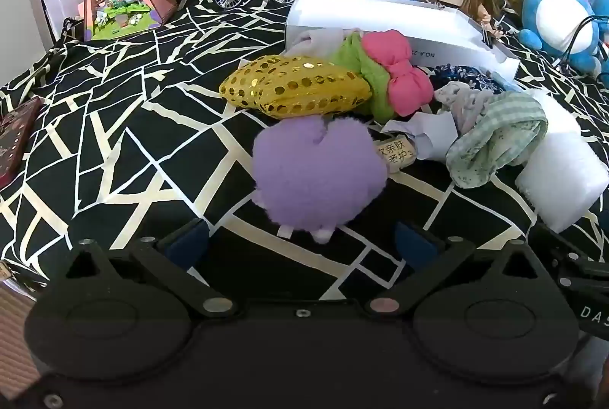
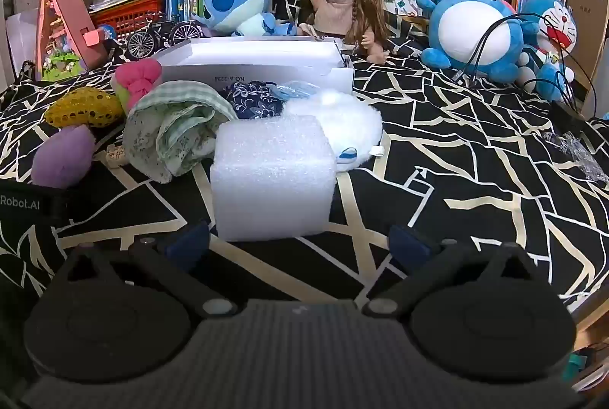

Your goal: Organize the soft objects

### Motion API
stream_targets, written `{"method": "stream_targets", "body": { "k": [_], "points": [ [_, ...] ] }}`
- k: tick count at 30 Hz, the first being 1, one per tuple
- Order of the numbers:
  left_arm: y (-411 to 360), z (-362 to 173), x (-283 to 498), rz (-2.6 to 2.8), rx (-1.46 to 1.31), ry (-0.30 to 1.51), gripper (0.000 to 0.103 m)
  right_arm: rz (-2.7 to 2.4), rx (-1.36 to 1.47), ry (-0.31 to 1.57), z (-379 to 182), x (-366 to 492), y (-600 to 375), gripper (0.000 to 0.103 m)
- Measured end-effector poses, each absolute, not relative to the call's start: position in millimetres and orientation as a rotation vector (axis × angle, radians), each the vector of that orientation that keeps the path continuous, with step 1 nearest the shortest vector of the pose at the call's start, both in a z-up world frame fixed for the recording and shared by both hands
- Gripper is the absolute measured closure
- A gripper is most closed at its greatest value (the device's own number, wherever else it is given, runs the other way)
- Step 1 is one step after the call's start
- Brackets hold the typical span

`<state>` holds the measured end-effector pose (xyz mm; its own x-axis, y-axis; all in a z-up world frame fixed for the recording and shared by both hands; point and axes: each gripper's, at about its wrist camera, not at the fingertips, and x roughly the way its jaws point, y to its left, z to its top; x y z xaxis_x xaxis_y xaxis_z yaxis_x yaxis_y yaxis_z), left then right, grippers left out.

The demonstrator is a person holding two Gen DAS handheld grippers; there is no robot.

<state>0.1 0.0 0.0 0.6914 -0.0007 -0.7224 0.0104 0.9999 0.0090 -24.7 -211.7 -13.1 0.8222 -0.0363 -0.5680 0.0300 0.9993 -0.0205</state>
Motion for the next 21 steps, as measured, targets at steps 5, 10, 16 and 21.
{"method": "stream_targets", "body": {
  "k": [5, 10, 16, 21],
  "points": [
    [0.2, 0.4, -1.3, -0.012, 0.018, 0.805, 0.0, -0.037, -0.011, 0.604, -13.0, -24.7, -211.2, 0.0],
    [0.6, 0.9, -5.6, -0.019, 0.018, 0.8, 0.0, -0.036, -0.01, 0.603, -13.4, -25.0, -210.9, 0.0],
    [5.2, -1.1, -2.8, -0.013, 0.023, 0.81, 0.0, -0.036, -0.011, 0.604, -12.4, -23.9, -210.4, 0.0],
    [1.3, -0.4, -2.0, -0.009, 0.026, 0.812, 0.0, -0.036, -0.012, 0.605, -12.2, -24.0, -210.7, 0.0]
  ]
}}
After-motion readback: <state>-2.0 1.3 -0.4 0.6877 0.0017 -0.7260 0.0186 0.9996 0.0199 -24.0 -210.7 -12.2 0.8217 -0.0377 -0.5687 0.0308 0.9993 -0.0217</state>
